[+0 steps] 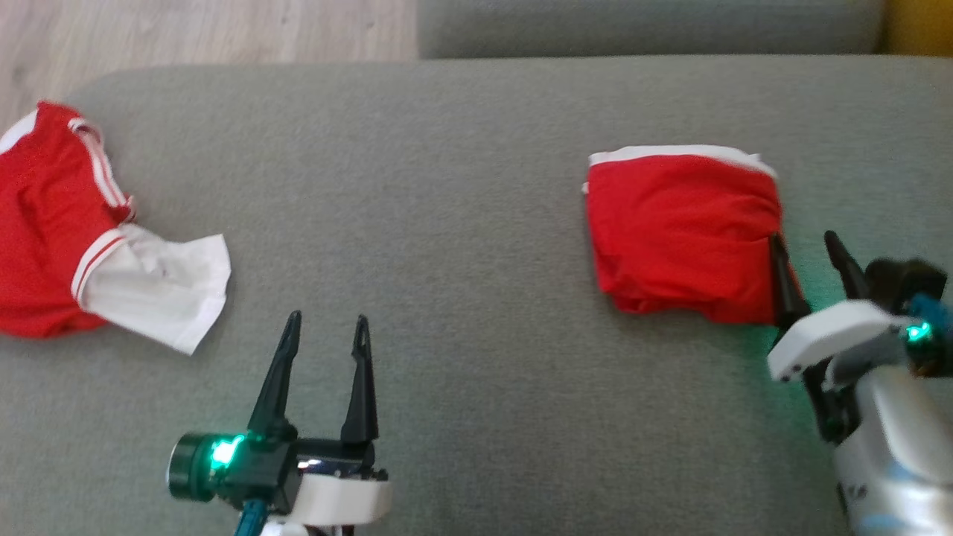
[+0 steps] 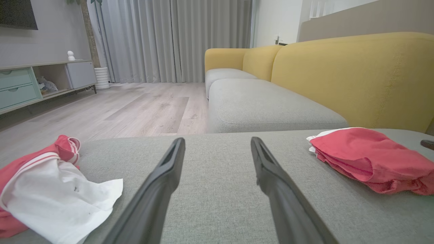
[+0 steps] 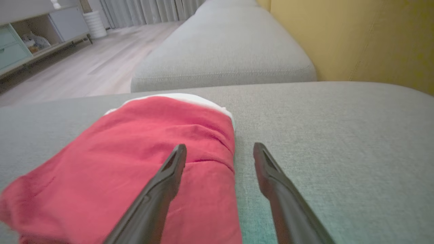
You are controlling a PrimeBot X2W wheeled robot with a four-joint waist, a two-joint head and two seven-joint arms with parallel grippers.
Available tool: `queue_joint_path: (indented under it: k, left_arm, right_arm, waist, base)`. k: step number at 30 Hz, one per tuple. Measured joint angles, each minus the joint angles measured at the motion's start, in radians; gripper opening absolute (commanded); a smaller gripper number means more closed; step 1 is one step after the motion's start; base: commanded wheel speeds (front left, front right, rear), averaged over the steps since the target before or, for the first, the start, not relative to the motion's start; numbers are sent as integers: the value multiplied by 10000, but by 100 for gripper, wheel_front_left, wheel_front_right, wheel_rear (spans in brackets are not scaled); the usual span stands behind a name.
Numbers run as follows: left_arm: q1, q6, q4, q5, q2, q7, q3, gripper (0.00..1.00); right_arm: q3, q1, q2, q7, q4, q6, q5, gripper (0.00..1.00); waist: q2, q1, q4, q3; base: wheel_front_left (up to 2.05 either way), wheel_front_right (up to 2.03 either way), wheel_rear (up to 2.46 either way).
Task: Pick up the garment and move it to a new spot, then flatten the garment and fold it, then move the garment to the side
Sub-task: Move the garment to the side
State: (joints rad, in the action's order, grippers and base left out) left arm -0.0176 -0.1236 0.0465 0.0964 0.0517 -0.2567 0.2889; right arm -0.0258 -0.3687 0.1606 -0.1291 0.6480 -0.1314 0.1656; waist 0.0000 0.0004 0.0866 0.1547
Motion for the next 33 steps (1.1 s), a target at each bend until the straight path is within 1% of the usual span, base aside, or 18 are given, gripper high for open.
queue_joint_path:
  k: [4, 6, 7, 9, 10, 12, 14, 16, 18, 19, 24, 28, 31, 33]
  left_arm:
    - [242, -44, 50, 132, -6, 0, 163, 100]
    - [260, -102, 94, 207, -4, 0, 247, 100]
    - [275, -121, 115, 249, -4, 0, 288, 100]
    - [311, -198, 117, 288, -4, 0, 332, 100]
    - [324, -251, 113, 288, -6, 0, 343, 100]
    - [331, -353, 92, 305, -6, 0, 343, 100]
    - [344, -353, 36, 391, -6, 0, 360, 100]
    - [447, -351, -23, 391, -6, 0, 405, 100]
    - [684, -347, -109, 391, -6, 0, 483, 100]
    - [684, -347, -109, 391, -6, 0, 483, 100]
    - [1472, -334, -274, 393, -19, 0, 736, 100]
    - [2094, -211, -293, 393, -33, 0, 999, 100]
    - [2660, -169, -303, 470, -40, 0, 1174, 100]
    - [3020, -169, -307, 514, -44, 0, 1315, 100]
  right_arm:
    - [-52, -662, 349, 840, 943, 0, 213, 100]
    - [81, -802, 439, 1369, 1352, 0, 531, 100]
    - [163, -812, 428, 1626, 1505, 0, 859, 95]
    - [349, -816, 395, 1941, 1563, 0, 1561, 20]
    - [483, -840, 453, 1998, 1498, 0, 1831, 0]
    - [744, -918, 598, 2090, 1344, 0, 2278, 0]
    - [1026, -928, 849, 2096, 1137, 0, 2568, 0]
    - [1243, -941, 1266, 2100, 930, -2, 2625, 0]
    - [1356, -985, 1856, 2163, 769, 0, 2642, 0]
    - [1356, -985, 1856, 2163, 769, 0, 2642, 0]
    - [1373, -1347, 3557, 2420, 383, 0, 2481, 0]
    - [965, -1652, 4686, 2717, 40, 0, 2464, 0]
    - [280, -1730, 5450, 2859, -58, 0, 2326, 0]
    - [-219, -1735, 5808, 2976, -140, 0, 2286, 0]
  waist:
    - [0, -3, 303, 241]
    - [0, -2, 413, 339]
    - [0, -2, 455, 382]
    - [0, -3, 503, 464]
    - [0, -4, 508, 509]
    - [0, -4, 480, 613]
    - [0, -4, 405, 735]
    - [0, -4, 303, 895]
    - [0, -3, 177, 1086]
    - [0, -3, 177, 1086]
    - [0, -3, -187, 1711]
    - [0, -2, -444, 2349]
    - [0, -2, -573, 2885]
    - [0, -1, -626, 3233]
  base:
    - [0, 0, 0]
    - [0, 0, 0]
    - [0, 0, 0]
    - [0, 0, 0]
    - [0, 0, 0]
    - [0, 0, 0]
    - [0, 0, 0]
    - [0, 0, 0]
    - [0, 0, 0]
    - [0, 0, 0]
    - [0, 0, 0]
    - [0, 0, 0]
    - [0, 0, 0]
    - [0, 0, 0]
